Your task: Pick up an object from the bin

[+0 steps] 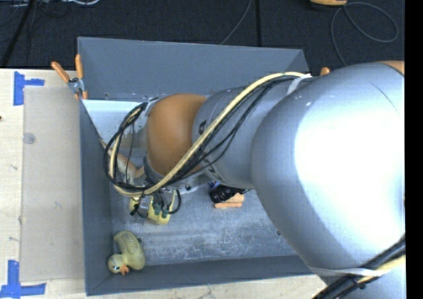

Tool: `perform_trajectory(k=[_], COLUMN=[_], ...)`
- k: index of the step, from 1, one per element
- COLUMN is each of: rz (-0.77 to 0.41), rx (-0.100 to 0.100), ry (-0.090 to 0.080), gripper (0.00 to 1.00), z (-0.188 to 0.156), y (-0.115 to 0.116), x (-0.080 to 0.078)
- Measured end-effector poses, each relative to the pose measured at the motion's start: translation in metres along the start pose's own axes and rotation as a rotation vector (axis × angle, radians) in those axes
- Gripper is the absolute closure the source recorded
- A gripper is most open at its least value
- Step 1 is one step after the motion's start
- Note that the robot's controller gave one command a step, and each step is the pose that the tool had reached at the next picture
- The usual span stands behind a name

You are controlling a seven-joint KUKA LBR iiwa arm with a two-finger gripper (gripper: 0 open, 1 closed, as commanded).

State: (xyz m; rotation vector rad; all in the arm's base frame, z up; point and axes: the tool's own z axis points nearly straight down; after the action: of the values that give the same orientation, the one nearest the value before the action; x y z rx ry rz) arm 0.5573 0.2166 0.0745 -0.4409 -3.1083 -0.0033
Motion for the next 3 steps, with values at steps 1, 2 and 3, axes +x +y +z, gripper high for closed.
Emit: perform_trajectory(k=[1, 2, 3], rz=[0.0, -0.001, -0.001], rx=[0.002, -0.004, -0.005], ry=[0.004, -0.004, -0.005], gripper=[1.0, 1.0, 1.0], z=[-0.02, -0.035, -0.042], y=[-0.001, 0.001, 0.001], x=[0.001, -0.001, -0.002])
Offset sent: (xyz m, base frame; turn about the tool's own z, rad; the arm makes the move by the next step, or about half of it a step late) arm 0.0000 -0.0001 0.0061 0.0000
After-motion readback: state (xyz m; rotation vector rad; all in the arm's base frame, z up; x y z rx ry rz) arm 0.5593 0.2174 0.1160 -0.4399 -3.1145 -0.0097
